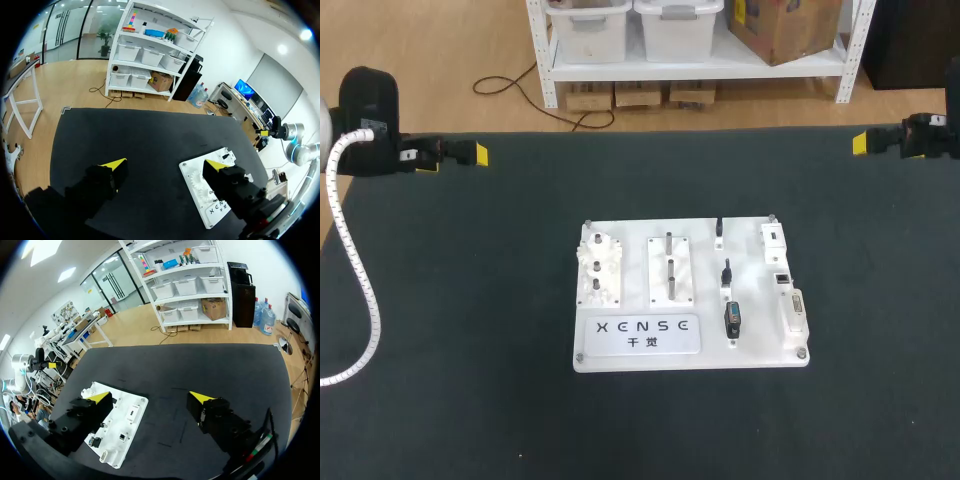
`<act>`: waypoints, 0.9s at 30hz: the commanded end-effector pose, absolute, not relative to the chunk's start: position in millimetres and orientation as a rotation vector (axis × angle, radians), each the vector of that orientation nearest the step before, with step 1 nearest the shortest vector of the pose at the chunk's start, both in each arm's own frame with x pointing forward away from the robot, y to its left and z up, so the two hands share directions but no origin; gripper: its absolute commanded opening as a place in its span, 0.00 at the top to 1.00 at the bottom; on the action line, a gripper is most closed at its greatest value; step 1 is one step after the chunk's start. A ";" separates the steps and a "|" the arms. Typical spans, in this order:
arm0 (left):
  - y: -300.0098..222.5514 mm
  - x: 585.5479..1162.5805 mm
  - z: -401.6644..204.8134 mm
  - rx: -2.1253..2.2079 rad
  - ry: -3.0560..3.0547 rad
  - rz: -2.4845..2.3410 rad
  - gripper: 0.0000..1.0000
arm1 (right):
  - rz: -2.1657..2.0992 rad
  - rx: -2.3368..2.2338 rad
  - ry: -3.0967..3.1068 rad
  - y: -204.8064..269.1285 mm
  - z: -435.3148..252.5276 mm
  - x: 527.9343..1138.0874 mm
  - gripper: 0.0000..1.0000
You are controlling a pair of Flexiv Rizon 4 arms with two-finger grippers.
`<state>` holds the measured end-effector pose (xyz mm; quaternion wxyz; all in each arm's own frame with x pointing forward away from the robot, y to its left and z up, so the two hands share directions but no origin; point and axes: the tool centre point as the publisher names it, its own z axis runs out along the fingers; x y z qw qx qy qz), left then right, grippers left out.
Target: Insert the Ethernet cable into its matching sockets.
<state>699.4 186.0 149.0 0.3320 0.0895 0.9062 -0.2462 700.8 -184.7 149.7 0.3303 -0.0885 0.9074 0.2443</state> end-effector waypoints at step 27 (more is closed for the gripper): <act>173.5 696.8 153.8 0.559 2.259 -0.685 0.00 | 0.640 -0.233 2.373 -185.1 149.8 700.7 0.00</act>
